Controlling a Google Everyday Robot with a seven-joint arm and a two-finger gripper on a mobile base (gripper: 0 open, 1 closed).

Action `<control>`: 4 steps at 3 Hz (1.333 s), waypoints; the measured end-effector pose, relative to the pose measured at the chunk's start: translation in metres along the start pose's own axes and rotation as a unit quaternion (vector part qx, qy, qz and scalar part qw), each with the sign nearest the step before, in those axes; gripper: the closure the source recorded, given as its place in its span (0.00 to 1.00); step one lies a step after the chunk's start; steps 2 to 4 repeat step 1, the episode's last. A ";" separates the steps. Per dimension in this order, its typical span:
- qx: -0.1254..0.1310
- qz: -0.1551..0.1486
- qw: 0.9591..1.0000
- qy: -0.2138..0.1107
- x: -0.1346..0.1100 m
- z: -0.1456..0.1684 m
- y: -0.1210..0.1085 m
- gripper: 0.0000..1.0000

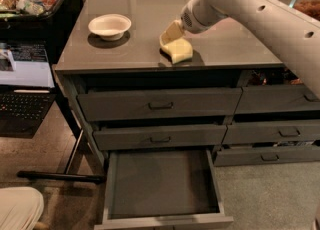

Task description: Pick sponge from bottom drawer and place on counter

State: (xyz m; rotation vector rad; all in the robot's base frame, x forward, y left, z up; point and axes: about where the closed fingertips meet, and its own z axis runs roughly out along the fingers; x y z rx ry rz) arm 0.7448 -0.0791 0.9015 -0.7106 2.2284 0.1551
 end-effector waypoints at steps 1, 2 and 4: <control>0.000 0.000 1.000 0.000 0.000 0.000 0.000 0.00; 0.000 0.000 1.000 0.000 0.000 0.000 0.000 0.00; 0.000 0.000 1.000 0.000 0.000 0.000 0.000 0.00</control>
Offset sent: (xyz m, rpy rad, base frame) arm 0.0000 0.0000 0.0000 0.0000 0.0000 0.0000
